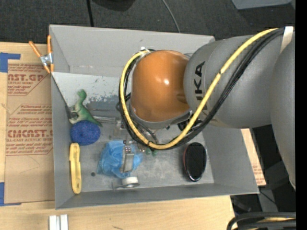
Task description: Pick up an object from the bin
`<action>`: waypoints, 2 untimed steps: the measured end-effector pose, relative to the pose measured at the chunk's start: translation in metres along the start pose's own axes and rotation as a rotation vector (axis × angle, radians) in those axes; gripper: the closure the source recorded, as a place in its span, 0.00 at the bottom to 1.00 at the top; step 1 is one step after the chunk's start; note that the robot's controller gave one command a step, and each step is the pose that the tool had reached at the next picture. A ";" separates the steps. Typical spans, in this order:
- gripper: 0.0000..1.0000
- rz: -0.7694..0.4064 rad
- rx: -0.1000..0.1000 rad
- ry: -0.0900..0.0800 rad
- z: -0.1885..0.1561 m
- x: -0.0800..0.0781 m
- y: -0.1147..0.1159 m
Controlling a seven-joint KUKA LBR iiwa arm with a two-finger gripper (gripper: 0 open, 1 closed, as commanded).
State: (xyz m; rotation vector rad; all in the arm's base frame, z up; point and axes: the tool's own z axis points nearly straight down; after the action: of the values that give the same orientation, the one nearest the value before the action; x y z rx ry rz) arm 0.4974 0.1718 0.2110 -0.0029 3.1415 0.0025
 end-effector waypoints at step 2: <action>0.00 -0.161 0.000 0.003 0.033 -0.006 -0.005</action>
Offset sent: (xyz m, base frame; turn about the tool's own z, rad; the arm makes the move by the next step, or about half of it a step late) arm 0.0149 -0.0236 -0.0386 -0.2573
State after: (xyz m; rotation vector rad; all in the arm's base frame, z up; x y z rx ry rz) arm 0.5038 0.1672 0.1784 -0.2550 3.1337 0.0028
